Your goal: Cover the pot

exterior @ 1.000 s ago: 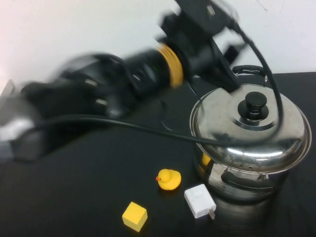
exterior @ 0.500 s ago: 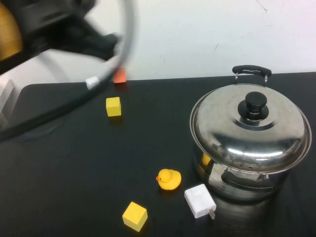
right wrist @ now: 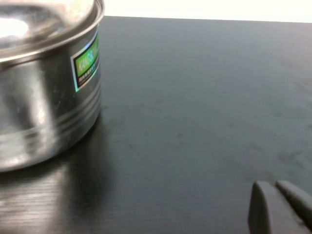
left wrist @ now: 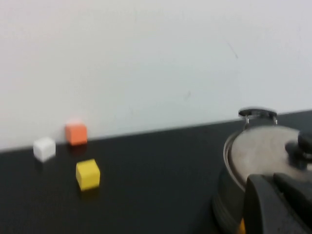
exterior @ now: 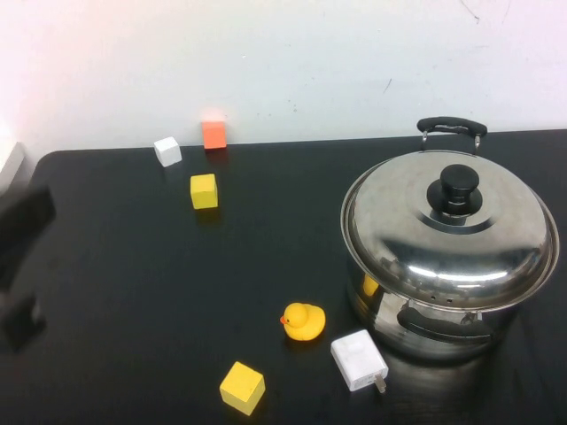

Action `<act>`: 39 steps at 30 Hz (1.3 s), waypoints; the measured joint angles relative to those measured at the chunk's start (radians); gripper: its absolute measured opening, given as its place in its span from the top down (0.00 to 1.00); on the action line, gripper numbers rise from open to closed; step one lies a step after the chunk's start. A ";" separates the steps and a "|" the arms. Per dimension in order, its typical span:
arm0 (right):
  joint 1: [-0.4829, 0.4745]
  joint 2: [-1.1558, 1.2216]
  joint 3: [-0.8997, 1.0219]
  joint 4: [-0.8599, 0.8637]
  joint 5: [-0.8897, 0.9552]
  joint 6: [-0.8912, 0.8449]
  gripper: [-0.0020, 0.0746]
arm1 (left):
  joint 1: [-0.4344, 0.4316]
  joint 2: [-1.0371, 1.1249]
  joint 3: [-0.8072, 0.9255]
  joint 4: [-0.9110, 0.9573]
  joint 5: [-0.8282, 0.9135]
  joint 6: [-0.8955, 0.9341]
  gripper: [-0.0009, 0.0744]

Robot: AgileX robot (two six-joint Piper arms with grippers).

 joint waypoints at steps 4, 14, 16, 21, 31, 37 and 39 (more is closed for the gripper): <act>0.000 0.000 0.000 0.000 0.000 0.000 0.98 | 0.000 -0.049 0.092 -0.009 0.002 -0.011 0.99; 0.000 0.000 0.000 0.000 0.000 0.000 0.98 | 0.008 -0.082 0.147 -0.003 -0.008 -0.021 0.99; 0.000 0.000 0.000 0.000 0.000 0.000 0.98 | 0.043 -0.110 0.147 -0.027 -0.030 0.032 0.99; 0.000 0.000 0.000 0.000 0.000 0.000 0.98 | 0.219 -0.216 0.165 -0.176 -0.041 0.193 0.99; 0.000 0.000 0.000 0.000 0.000 0.000 0.98 | 0.582 -0.484 0.465 -0.462 -0.081 0.293 0.99; 0.000 0.000 0.000 0.000 0.000 0.000 0.98 | 0.647 -0.535 0.684 -0.516 -0.090 0.313 0.99; 0.000 0.000 0.000 0.000 0.000 0.000 0.98 | 0.647 -0.553 0.743 -0.523 -0.090 0.315 0.99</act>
